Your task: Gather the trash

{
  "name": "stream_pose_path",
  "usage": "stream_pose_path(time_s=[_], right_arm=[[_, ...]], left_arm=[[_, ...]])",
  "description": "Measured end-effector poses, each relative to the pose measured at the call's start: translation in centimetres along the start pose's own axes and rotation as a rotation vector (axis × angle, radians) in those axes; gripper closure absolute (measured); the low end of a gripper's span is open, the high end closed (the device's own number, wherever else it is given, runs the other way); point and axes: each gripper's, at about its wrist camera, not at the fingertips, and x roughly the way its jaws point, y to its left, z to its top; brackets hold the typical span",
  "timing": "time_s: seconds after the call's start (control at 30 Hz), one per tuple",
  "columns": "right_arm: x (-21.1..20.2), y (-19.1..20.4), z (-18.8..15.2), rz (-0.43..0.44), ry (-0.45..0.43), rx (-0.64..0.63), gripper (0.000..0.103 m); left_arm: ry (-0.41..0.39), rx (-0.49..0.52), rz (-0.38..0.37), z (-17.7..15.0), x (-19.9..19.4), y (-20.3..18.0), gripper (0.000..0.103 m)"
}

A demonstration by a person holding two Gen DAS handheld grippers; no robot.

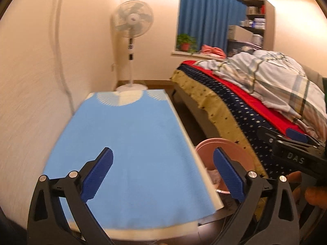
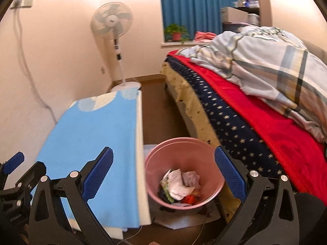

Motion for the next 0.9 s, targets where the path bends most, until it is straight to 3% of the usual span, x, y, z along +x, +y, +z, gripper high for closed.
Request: stream_pose_path(time_s=[0.37,0.9], right_arm=[[0.7,2.1,-3.8,0.029,0.016,-0.042,0.005],[1.5,3.8,-4.0,-0.017,-0.014,-0.115,0.005]], left_arm=[[0.022,-0.15,0.095,-3.3,0.3,4.2,0.008],[0.047,-0.169,0.133,-4.7,2.0,4.9,0.008]])
